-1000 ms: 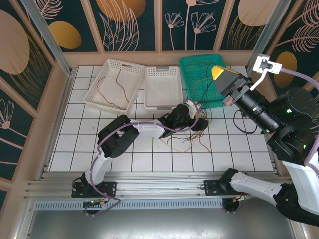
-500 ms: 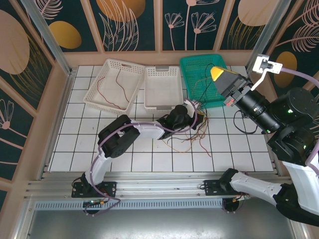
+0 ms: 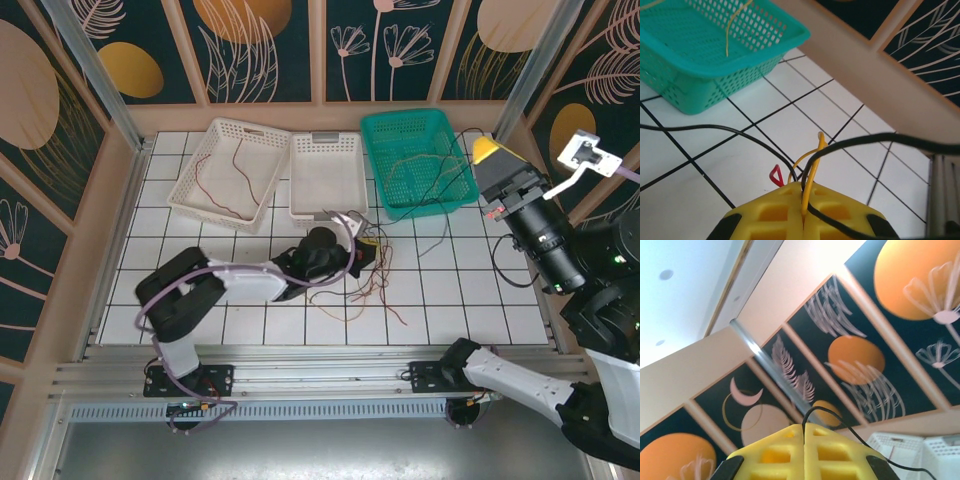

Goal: Untangle the cables

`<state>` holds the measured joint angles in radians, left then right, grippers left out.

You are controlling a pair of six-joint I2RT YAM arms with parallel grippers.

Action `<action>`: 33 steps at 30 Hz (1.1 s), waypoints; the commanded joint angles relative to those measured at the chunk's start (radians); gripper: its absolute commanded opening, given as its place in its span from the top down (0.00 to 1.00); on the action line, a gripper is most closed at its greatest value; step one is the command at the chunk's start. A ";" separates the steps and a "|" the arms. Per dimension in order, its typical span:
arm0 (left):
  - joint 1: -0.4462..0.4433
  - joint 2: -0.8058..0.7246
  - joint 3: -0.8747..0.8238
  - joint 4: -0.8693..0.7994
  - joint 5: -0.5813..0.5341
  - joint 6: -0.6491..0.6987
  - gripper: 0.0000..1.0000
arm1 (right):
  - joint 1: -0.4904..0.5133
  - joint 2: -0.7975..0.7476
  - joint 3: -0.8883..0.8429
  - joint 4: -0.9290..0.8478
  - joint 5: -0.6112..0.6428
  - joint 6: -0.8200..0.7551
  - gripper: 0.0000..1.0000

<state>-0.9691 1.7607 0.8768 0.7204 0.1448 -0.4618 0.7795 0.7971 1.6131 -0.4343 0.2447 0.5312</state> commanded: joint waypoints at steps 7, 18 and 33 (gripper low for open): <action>-0.004 -0.416 -0.171 -0.207 -0.140 0.004 1.00 | -0.005 -0.032 -0.061 0.070 0.279 -0.095 1.00; 0.033 -0.852 -0.087 -0.724 -0.399 0.183 1.00 | -0.005 -0.041 -0.092 0.079 0.435 -0.135 1.00; 0.149 -1.034 -0.092 -0.883 -0.703 0.300 1.00 | -0.005 -0.059 -0.100 0.055 0.605 -0.166 1.00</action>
<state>-0.8337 0.7403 0.7761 -0.1482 -0.4454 -0.2050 0.7795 0.7570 1.5188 -0.3996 0.7914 0.3958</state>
